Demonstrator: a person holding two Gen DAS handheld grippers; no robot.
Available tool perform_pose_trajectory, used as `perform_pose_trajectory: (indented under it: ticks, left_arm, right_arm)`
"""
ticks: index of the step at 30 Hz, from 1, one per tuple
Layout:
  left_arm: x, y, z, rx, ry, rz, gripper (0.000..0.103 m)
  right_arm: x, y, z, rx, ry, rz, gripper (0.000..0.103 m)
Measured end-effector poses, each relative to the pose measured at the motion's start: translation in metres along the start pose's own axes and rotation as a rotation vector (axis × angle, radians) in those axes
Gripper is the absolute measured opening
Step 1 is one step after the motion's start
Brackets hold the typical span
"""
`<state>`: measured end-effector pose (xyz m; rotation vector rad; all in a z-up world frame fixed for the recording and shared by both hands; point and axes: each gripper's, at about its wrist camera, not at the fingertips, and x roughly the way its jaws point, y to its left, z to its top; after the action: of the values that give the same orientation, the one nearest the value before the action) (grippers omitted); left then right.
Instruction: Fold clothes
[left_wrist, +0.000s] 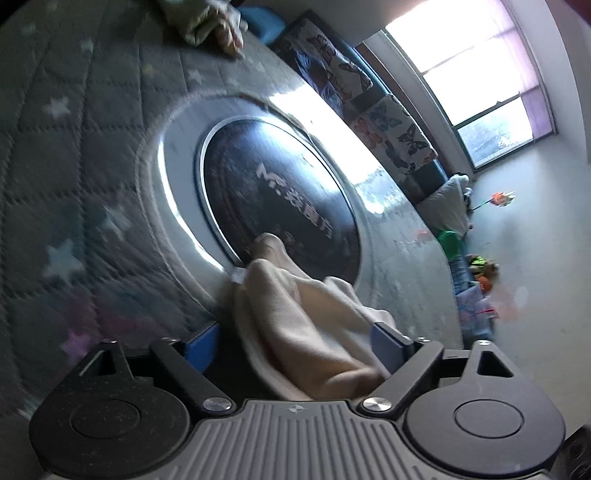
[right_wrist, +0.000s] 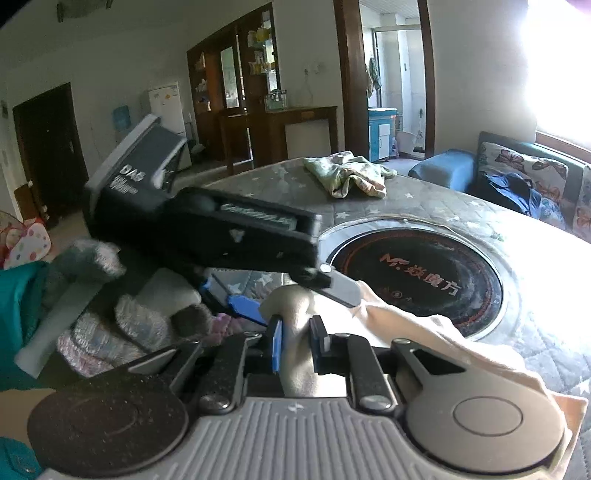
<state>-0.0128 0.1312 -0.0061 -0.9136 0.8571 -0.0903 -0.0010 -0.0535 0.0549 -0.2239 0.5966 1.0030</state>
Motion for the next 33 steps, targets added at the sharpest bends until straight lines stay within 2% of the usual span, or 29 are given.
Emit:
perform_pose_trajectory:
  ticks: [2,5,7,10,13,16,18,22,29,33]
  left_arm:
    - [0.003,0.001,0.000,-0.023,0.007,-0.019,0.081]
    - [0.006,0.006,0.000,-0.047,0.013,-0.031,0.064]
    - [0.008,0.010,0.001,-0.063,0.021,-0.026,0.041]
    - [0.010,0.017,0.001,-0.090,0.018,-0.023,0.025]
    - [0.010,0.020,-0.002,-0.085,0.004,-0.019,0.021]
    - [0.010,0.017,-0.004,-0.062,-0.006,-0.010,0.021]
    - [0.010,0.015,-0.004,-0.048,-0.010,-0.005,0.021]
    - [0.012,0.012,-0.005,-0.021,-0.016,0.004,0.021]
    - [0.012,0.001,-0.009,0.051,-0.036,0.041,0.020]
    - [0.012,-0.004,-0.012,0.080,-0.044,0.060,0.020]
  right_arm:
    - [0.002,0.002,-0.002,-0.010,0.005,0.011,0.014]
    - [0.005,0.003,-0.006,-0.021,0.008,0.018,0.014]
    - [0.006,0.004,-0.008,-0.023,0.011,0.025,0.014]
    - [0.007,0.005,-0.011,-0.029,0.014,0.024,0.015]
    - [0.009,0.006,-0.014,-0.038,0.017,0.019,0.018]
    - [0.001,0.003,-0.016,-0.031,0.003,-0.005,0.026]
    - [-0.006,-0.002,-0.018,-0.011,-0.009,-0.025,0.038]
    - [-0.027,-0.027,-0.026,0.066,-0.023,-0.129,0.038]
    - [-0.058,-0.099,-0.057,0.259,-0.017,-0.383,0.039]
    - [-0.064,-0.133,-0.074,0.387,-0.013,-0.448,0.039]
